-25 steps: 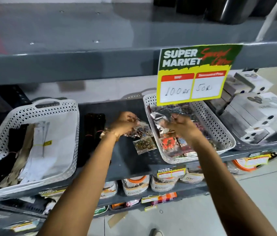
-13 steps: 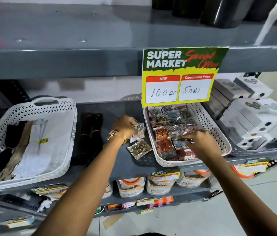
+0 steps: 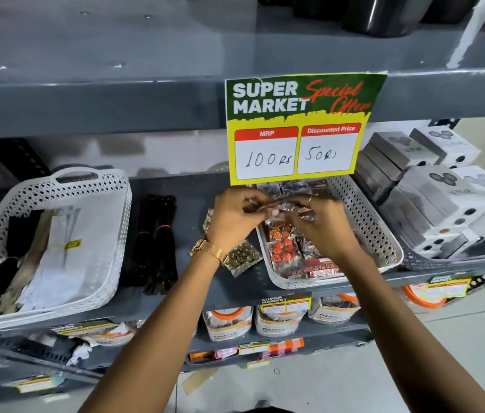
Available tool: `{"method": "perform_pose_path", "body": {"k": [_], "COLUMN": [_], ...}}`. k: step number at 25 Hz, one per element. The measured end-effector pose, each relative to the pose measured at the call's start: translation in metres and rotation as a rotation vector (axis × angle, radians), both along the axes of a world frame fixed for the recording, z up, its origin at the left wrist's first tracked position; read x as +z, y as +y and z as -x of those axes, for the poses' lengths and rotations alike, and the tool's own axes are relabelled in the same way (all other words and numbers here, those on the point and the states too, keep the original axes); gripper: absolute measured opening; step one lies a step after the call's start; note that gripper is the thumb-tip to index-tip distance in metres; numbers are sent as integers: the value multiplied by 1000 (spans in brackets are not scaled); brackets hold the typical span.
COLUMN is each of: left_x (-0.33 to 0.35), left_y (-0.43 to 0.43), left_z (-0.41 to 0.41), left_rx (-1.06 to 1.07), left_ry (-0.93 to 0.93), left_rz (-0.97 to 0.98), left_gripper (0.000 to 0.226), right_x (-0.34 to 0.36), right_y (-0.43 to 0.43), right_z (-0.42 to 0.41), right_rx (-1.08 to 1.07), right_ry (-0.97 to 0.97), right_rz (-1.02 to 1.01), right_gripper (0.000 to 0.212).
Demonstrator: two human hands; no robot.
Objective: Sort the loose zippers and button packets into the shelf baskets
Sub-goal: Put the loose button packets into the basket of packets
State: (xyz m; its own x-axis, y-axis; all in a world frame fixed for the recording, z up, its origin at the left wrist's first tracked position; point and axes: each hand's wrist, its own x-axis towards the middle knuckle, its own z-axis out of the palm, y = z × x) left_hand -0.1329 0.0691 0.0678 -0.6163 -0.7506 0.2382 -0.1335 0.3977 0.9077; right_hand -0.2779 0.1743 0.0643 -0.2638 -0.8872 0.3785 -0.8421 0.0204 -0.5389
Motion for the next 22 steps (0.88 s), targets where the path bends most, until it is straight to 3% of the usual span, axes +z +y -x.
{"method": "perform_pose_path", "body": {"k": [4,5,7,9,11,13,16,19,22], "left_x": [-16,-22,-37,-53,-66,-72,-72,-70,-58], "left_y": [-21,-28,-37,-28,-17,-13,-18,-29,-41], "left_z": [-7,-12,-23,-31,-31,-28,-35,-53,-66], "left_rx": [-4,13,-4,-26,40,106,131,130,164], "left_ry": [-83,-229,-717,-1044,-1049,-1001,-951,-715,-457], "left_rz": [-333,-324,-127,-8,0,-2,-97,-364,-566], "left_gripper": [8,10,27,60,71,57,34,35,48], "right_x": [-10,-13,-21,-27,-32,-33,-30,-22,-15], "right_y": [0,2,5,6,2,-1,-2,-2,-7], "right_z": [25,31,33,27,17,8,-7,-20,-26], "right_rx": [-120,-176,-247,-281,-335,-375,-417,-503,-536], "right_ry": [-415,-594,-886,-944,-833,-451,-7,274,409], "right_rz": [-257,-339,-448,-531,-601,-696,-772,-782,-766], "right_gripper": [53,58,59,47,37,28,39,56,53]}}
